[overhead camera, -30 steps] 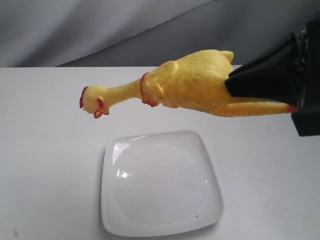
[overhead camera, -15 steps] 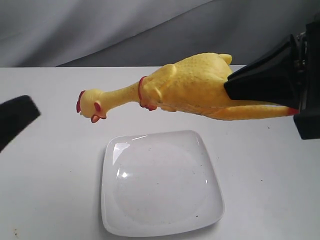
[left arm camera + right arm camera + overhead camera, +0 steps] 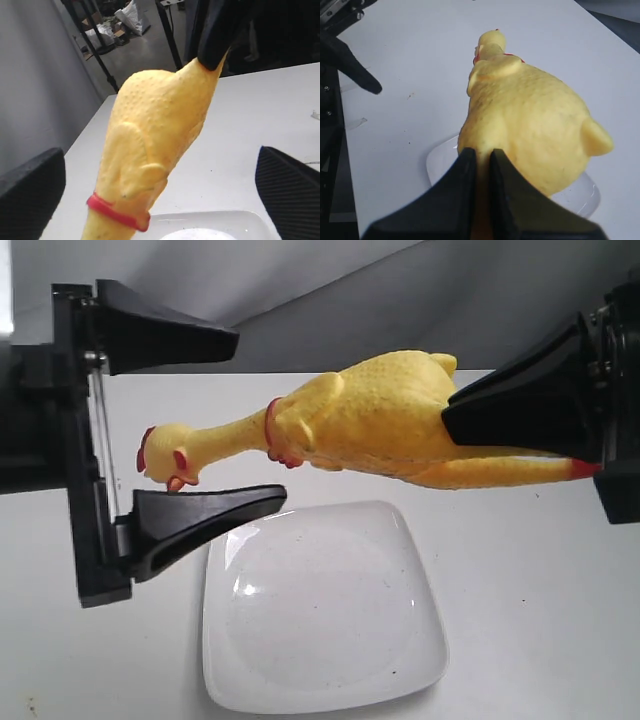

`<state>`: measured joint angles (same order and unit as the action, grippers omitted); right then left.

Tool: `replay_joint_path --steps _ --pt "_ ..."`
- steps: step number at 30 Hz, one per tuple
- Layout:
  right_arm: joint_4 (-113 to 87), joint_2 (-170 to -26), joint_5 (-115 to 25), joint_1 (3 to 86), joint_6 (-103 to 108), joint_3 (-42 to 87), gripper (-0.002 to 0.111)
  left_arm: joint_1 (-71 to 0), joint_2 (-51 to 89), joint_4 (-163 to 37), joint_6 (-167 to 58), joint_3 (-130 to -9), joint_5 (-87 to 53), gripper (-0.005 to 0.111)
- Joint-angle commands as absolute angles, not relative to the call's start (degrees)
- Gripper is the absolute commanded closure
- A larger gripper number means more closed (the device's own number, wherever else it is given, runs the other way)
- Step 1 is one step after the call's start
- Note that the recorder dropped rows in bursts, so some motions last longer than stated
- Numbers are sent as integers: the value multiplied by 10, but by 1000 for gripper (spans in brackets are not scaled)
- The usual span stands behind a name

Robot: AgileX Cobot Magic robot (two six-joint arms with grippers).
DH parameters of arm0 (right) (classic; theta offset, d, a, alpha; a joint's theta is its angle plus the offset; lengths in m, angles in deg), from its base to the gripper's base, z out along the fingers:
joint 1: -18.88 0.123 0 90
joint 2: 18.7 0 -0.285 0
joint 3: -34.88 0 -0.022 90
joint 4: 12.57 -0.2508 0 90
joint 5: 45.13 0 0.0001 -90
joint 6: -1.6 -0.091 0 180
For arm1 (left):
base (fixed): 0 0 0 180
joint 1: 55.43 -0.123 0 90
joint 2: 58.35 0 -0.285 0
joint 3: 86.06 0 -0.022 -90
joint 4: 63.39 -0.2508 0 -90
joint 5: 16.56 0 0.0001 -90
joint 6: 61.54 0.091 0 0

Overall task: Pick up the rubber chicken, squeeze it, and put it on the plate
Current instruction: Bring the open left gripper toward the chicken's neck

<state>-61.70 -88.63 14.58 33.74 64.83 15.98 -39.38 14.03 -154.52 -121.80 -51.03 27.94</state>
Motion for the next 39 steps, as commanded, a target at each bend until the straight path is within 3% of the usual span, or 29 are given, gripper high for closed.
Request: replay_joint_path --steps 1,9,19,39 --pt "-638 -881 142 338 655 161 108 -346 175 -1538 -1207 -531 221 11" --pt "-638 -881 142 338 655 161 108 -298 230 -1519 -1184 -545 206 11" --pt "-638 -881 143 338 655 161 108 -297 238 -1373 -1105 -545 204 11" --pt "-642 -881 144 338 655 161 108 -297 282 -1376 -1093 -545 204 11"
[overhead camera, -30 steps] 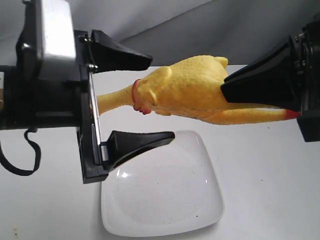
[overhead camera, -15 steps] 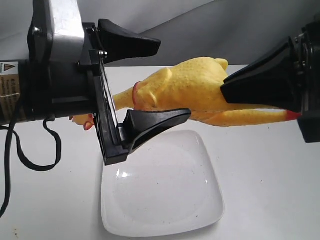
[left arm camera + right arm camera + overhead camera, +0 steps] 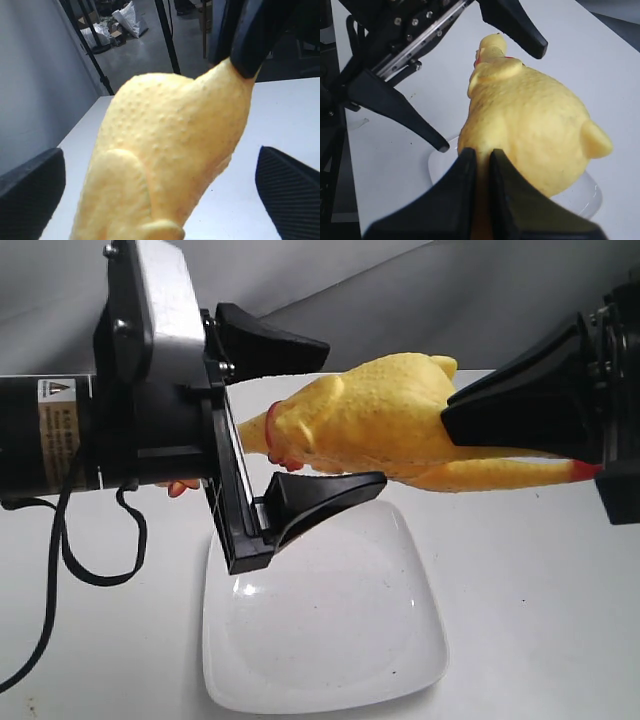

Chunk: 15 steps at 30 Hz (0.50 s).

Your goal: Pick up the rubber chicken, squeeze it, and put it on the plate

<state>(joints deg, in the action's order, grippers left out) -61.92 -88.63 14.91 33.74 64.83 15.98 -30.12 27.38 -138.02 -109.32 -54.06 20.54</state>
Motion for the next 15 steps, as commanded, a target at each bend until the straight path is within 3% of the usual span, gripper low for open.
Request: replay_joint_path --steps 1,3,5,7,11,12,15 --pt "-642 -881 144 338 655 161 108 -297 282 -1375 -1093 -545 204 11" --pt "-642 -881 144 338 655 161 108 -297 280 -1367 -1093 -545 208 12" --pt "-642 -881 144 338 655 161 108 -297 280 -1359 -1093 -545 208 21" --pt "-642 -881 144 338 655 161 108 -297 280 -1359 -1093 -545 206 39" --pt "-642 -881 144 338 655 161 108 -297 280 -1359 -1093 -545 206 101" --pt "-642 -881 144 338 655 161 108 -297 280 -1360 -1089 -545 208 106" --pt "-642 -881 144 338 655 161 108 -297 280 -1360 -1089 -545 208 106"
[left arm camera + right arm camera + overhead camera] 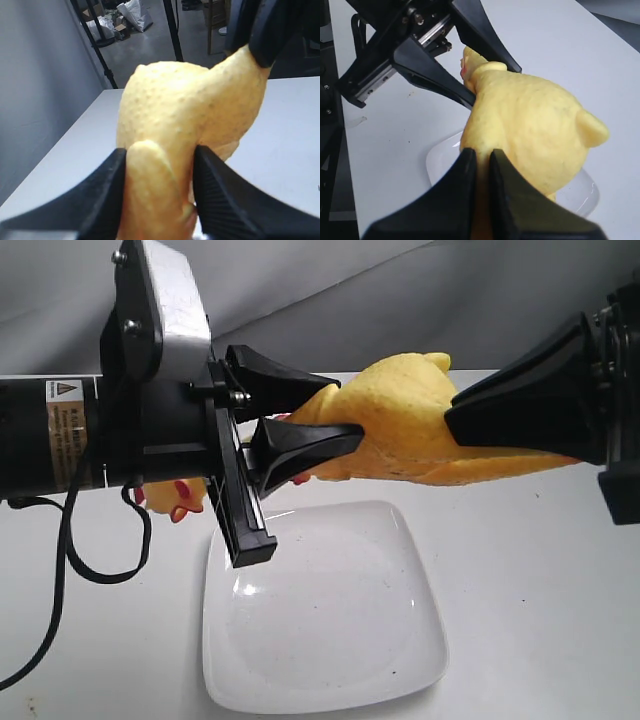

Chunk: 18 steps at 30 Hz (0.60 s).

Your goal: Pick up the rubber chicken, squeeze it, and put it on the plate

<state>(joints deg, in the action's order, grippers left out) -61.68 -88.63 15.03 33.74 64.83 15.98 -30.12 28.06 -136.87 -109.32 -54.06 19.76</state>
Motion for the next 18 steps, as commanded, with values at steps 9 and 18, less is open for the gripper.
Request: replay_joint_path --steps 9,18 --pt "-642 -881 142 338 656 161 108 -297 280 -1360 -1091 -545 208 104" --pt "-642 -881 144 338 656 161 108 -297 282 -1423 -1139 -545 202 7"
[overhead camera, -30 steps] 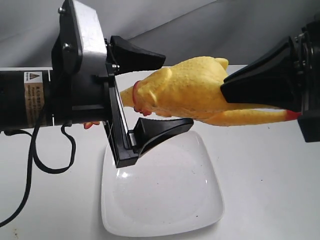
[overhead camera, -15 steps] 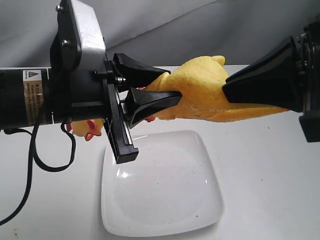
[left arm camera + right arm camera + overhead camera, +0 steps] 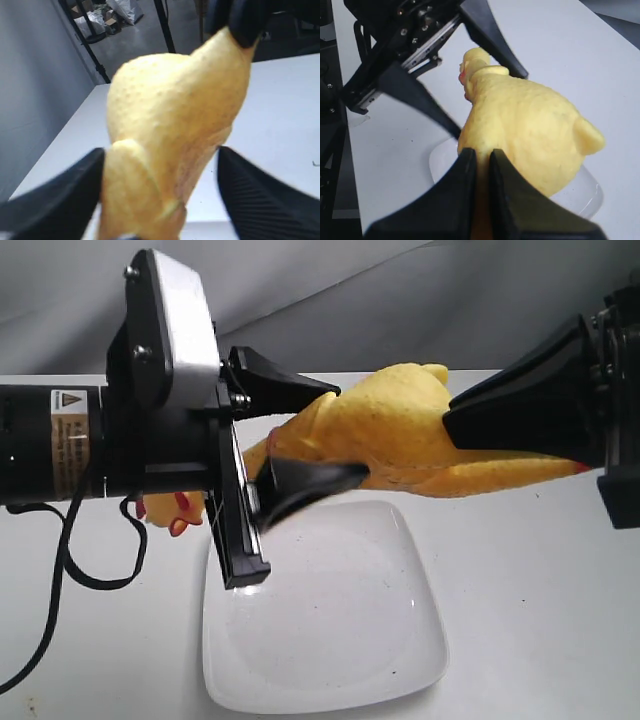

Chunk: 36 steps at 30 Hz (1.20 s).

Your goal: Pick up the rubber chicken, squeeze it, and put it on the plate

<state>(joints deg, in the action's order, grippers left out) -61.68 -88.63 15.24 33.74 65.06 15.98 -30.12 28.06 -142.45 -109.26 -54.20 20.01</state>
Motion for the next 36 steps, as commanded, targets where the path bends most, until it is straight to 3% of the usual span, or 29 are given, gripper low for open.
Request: replay_joint_path --steps 1,15,18,20,23,24,33,36 --pt "-642 -881 144 338 656 161 108 -297 281 -1413 -1145 -545 192 2" --pt "-642 -881 145 338 656 161 108 -297 281 -1395 -1146 -545 190 6" --pt "-642 -881 145 338 656 161 108 -297 281 -1389 -1146 -545 190 26" --pt "-642 -881 145 338 656 161 108 -297 281 -1389 -1146 -545 190 52" --pt "-642 -881 145 338 656 161 108 -297 281 -1420 -1147 -545 194 102" --pt "-642 -881 145 338 656 161 108 -297 281 -1434 -1142 -545 194 106" --pt "-642 -881 145 338 656 161 108 -297 281 -1453 -1139 -545 194 105" --pt "-642 -881 145 338 656 161 108 -297 281 -1453 -1139 -545 198 93"
